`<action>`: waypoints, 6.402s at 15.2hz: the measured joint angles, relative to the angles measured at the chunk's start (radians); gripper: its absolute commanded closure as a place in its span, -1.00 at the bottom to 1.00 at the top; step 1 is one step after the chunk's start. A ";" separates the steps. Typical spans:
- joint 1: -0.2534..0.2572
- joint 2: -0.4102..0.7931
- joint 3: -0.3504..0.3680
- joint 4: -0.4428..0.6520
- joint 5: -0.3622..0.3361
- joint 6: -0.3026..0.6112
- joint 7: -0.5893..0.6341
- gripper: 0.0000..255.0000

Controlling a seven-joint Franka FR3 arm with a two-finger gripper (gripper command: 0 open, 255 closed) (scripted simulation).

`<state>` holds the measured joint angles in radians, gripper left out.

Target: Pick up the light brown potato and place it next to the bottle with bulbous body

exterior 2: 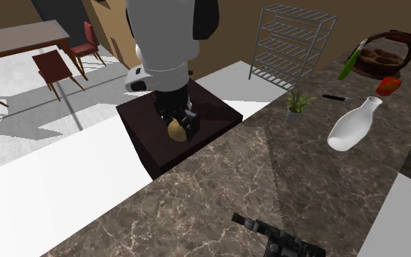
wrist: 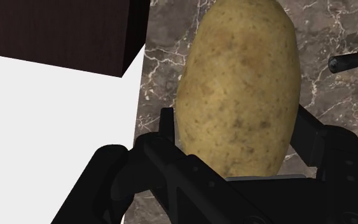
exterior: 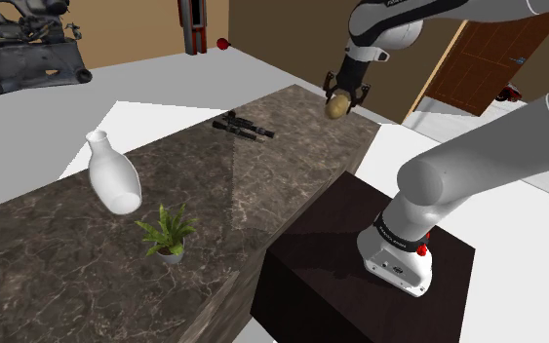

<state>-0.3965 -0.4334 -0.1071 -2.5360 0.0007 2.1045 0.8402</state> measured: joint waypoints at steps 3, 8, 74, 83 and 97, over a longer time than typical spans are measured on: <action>-0.002 -0.015 0.000 0.028 -0.002 -0.043 -0.001 1.00; -0.002 -0.038 0.003 0.081 -0.002 -0.119 0.004 1.00; 0.517 1.069 0.484 1.325 -0.201 -0.261 0.970 1.00; 0.508 1.087 0.478 1.230 -0.210 -0.151 0.977 1.00; 0.511 1.156 0.461 1.151 -0.235 -0.006 0.990 1.00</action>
<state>0.1142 0.7226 0.3538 -1.3847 -0.2339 2.0983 1.8306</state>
